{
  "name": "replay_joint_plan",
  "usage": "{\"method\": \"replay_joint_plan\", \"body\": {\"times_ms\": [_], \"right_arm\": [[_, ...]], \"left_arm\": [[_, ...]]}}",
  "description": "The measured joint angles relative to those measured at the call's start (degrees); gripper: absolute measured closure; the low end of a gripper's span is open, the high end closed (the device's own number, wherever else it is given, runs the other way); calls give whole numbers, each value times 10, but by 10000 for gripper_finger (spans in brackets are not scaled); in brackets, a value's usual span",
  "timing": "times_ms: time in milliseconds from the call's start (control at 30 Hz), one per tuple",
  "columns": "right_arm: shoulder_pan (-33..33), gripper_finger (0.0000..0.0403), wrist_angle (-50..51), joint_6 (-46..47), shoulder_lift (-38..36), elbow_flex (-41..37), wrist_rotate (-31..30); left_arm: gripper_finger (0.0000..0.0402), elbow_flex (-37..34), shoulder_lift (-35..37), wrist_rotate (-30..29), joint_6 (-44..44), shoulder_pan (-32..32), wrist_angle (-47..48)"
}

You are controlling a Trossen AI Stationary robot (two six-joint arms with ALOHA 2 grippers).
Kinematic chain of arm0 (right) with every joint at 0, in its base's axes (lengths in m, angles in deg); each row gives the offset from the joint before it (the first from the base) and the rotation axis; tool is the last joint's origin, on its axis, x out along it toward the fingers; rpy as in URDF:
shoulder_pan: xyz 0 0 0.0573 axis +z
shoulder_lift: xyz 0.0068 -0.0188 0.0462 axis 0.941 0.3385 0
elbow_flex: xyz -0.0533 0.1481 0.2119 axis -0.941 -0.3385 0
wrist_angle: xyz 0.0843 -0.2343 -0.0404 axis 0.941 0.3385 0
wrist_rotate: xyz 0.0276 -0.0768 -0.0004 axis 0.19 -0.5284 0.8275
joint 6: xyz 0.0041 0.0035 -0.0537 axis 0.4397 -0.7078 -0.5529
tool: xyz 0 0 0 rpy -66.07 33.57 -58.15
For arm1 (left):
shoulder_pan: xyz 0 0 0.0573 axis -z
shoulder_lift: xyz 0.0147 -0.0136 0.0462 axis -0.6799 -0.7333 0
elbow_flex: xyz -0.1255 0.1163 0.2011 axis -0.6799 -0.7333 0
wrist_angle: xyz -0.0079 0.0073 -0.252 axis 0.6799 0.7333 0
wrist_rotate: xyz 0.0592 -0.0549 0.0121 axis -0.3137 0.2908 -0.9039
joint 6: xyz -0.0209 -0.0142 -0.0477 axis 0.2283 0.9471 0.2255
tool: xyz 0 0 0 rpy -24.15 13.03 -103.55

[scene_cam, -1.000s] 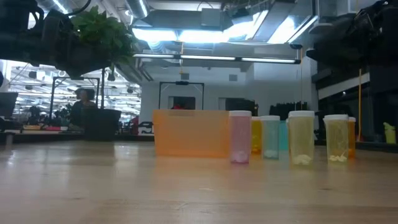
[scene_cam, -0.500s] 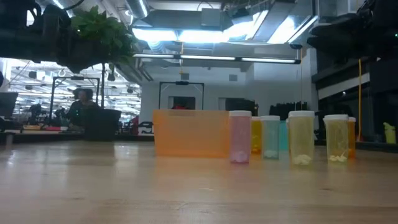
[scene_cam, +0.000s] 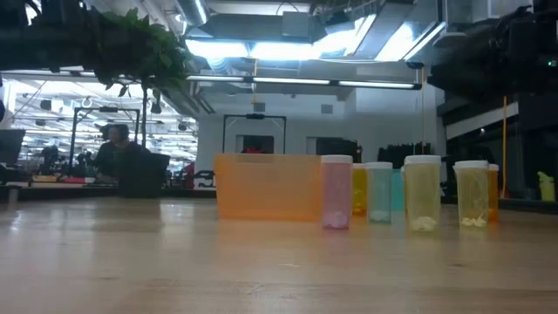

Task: Pick and place medicine bottles into bin by pill shape (circle, oval)
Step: Put the right yellow tablet bottle into the green bin

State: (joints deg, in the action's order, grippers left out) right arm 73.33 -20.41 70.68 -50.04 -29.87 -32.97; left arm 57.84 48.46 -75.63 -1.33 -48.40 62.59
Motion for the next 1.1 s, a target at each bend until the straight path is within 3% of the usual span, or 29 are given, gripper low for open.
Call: {"method": "replay_joint_plan", "body": {"times_ms": [1100], "right_arm": [[0, 215, 20, 32, 4, 24, 0]], "left_arm": [[206, 0, 0, -19, 4, 0, -7]]}}
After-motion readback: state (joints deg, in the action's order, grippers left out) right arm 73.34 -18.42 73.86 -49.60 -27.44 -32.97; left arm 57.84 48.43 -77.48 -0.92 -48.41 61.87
